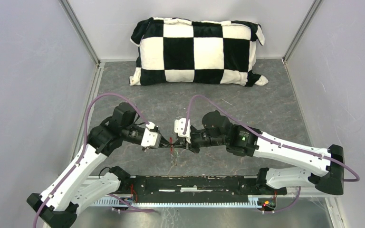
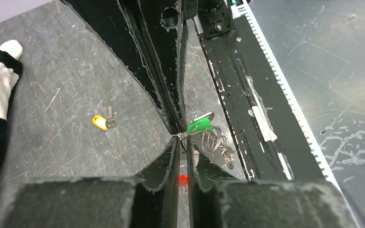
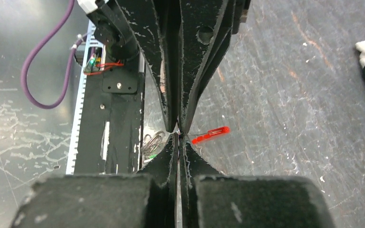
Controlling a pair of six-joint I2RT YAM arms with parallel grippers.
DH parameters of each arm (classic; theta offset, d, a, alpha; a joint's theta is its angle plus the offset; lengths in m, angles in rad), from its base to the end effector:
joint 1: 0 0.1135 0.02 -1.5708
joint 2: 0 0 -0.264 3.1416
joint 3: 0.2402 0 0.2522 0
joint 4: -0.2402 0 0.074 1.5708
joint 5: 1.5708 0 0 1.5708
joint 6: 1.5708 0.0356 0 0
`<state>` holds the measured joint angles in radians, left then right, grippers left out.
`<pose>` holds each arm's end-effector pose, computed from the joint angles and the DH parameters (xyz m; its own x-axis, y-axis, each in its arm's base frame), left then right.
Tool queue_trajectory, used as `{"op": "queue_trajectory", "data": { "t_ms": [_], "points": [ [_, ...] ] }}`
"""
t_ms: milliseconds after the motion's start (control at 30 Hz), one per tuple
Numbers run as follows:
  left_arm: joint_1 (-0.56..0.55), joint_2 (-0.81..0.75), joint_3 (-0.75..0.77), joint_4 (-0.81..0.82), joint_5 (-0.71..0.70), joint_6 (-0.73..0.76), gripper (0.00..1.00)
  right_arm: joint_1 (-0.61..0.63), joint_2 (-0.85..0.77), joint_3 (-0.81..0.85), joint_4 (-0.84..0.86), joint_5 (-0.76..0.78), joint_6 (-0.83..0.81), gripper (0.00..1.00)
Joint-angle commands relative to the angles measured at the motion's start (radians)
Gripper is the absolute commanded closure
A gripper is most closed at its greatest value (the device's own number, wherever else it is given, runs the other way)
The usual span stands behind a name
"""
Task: Put the keys on the keyring
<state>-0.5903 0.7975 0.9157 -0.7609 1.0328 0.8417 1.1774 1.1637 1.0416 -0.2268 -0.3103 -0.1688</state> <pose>0.1040 -0.1064 0.3356 0.3069 0.2544 -0.9171 0.9418 -0.2201 0.2541 0.0924 0.2511 0.3488 0.0370 -0.3281 -0.9439 -0.9974 0.0455 -0.0550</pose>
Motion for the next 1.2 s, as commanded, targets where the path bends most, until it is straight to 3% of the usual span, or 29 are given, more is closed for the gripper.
{"op": "queue_trajectory", "data": {
  "t_ms": [0, 167, 400, 733, 833, 933, 1000, 1067, 1167],
  "points": [
    [0.0, 0.033, 0.067, -0.13, 0.008, 0.142, 0.87, -0.004, 0.028, 0.082, -0.066, 0.03, -0.038, 0.99],
    [-0.001, 0.057, 0.082, -0.13, 0.012, 0.137, 0.87, 0.0, 0.075, 0.153, -0.125, 0.037, -0.036, 1.0],
    [-0.003, 0.069, 0.076, -0.132, 0.021, 0.113, 0.82, 0.0, 0.086, 0.175, -0.097, 0.025, -0.005, 1.0],
    [-0.002, 0.081, 0.063, -0.132, -0.006, 0.101, 0.83, 0.001, 0.1, 0.189, -0.086, 0.01, 0.015, 1.0],
    [-0.002, 0.08, 0.054, -0.132, -0.012, 0.104, 0.95, 0.002, 0.099, 0.183, -0.08, 0.012, 0.021, 1.0],
    [-0.002, 0.071, 0.034, -0.083, -0.061, 0.062, 0.98, 0.002, 0.092, 0.174, -0.059, 0.02, 0.041, 1.0],
    [-0.003, 0.051, 0.015, -0.011, -0.095, -0.002, 0.98, 0.002, 0.075, 0.161, -0.029, 0.06, 0.071, 0.91],
    [-0.002, 0.018, -0.012, 0.084, -0.123, -0.092, 0.98, -0.004, 0.04, 0.127, 0.01, 0.122, 0.104, 0.73],
    [-0.002, -0.045, -0.06, 0.231, -0.151, -0.236, 0.98, -0.045, -0.039, 0.039, 0.106, 0.147, 0.166, 0.56]
  ]
}}
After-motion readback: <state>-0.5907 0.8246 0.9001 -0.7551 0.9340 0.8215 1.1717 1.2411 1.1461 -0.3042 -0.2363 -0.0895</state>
